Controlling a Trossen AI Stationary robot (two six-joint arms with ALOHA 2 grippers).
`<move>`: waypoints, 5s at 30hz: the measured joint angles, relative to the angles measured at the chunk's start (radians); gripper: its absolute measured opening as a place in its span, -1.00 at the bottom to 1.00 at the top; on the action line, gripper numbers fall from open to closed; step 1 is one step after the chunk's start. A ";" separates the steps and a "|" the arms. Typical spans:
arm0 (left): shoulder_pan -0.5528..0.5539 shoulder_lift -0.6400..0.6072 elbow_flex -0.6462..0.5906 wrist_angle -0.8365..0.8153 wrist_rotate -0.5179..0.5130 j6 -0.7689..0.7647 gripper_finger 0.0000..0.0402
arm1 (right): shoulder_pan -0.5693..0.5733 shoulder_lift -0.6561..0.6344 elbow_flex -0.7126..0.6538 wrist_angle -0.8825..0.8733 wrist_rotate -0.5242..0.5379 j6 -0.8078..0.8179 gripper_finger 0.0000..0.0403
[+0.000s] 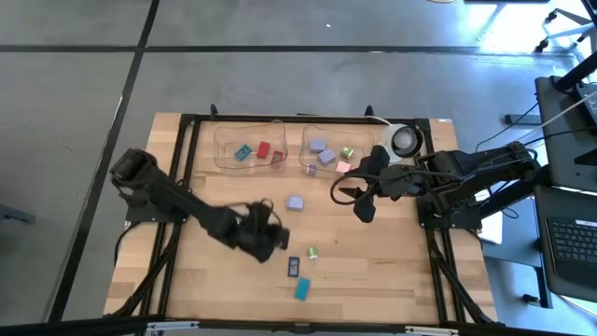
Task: Pick & Place Office items
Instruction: Put the white digital timer into the left transparent bin, then put the blue digital timer into the left transparent bin
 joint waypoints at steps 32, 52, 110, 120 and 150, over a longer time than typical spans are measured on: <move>0.230 -0.346 0.002 1.017 -0.043 1.578 -0.25 | -0.034 0.000 0.000 0.010 0.316 0.060 0.08; 0.629 -0.449 0.002 0.188 0.128 1.208 -0.22 | -0.195 0.012 0.000 0.089 0.332 0.079 0.08; 1.000 -0.445 -0.416 0.059 0.222 1.008 0.10 | -0.436 0.139 0.000 0.114 0.095 -0.109 0.08; 0.964 -0.445 -0.290 0.243 0.504 1.229 0.20 | -0.436 0.139 0.000 0.113 0.093 -0.110 0.08; 0.313 -0.368 -0.288 0.355 0.297 1.182 0.17 | -0.433 0.138 0.000 0.100 -0.064 -0.087 0.08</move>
